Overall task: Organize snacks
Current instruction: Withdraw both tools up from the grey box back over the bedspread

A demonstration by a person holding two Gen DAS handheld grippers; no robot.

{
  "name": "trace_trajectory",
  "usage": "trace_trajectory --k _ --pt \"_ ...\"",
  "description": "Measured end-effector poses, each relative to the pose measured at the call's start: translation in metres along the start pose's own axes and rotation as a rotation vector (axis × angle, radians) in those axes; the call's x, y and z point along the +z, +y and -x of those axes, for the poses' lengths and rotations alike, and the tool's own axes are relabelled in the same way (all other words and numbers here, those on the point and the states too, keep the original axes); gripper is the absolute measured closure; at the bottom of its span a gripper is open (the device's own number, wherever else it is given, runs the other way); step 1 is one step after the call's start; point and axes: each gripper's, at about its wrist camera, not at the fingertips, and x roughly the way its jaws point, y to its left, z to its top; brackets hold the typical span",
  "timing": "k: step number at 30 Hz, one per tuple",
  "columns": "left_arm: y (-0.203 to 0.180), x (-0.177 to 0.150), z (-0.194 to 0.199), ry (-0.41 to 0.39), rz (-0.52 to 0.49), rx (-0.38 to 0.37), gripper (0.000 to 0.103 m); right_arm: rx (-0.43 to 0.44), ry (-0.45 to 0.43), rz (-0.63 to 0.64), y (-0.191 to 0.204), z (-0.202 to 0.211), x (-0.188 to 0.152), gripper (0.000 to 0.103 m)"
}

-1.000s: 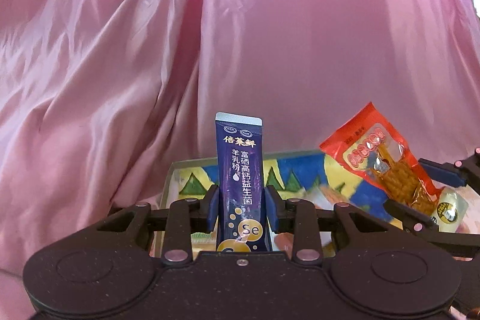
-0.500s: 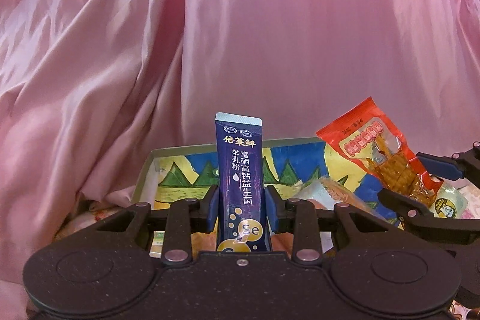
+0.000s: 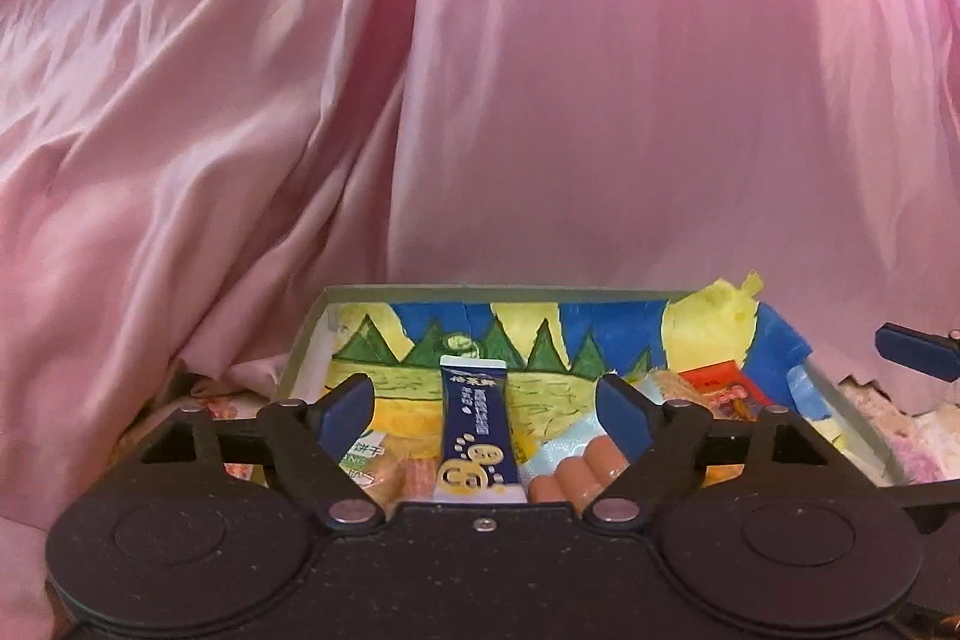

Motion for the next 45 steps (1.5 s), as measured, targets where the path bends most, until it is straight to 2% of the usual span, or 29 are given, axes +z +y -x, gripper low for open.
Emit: trace_trajectory --k 4,8,15,26,34,45 --pt "0.003 0.003 0.019 -0.045 0.006 0.008 0.006 -0.008 -0.025 -0.033 -0.006 0.012 0.004 0.012" --pt "0.006 0.004 0.040 -0.073 0.007 0.024 0.001 -0.004 -0.055 -0.084 -0.013 0.029 0.007 0.005" --pt "0.020 0.001 0.079 -0.088 -0.006 0.026 0.001 0.046 -0.077 -0.178 -0.022 0.066 0.011 0.000" --pt "0.042 -0.031 0.146 -0.150 0.001 0.093 0.001 0.072 -0.123 -0.264 -0.016 0.127 0.001 0.000" --pt "0.055 -0.070 0.164 -0.040 -0.009 0.088 0.001 0.107 -0.098 -0.227 0.000 0.155 -0.015 0.000" --pt "0.070 -0.114 0.170 0.109 -0.054 0.071 0.001 0.141 -0.002 -0.209 0.022 0.180 -0.053 0.000"
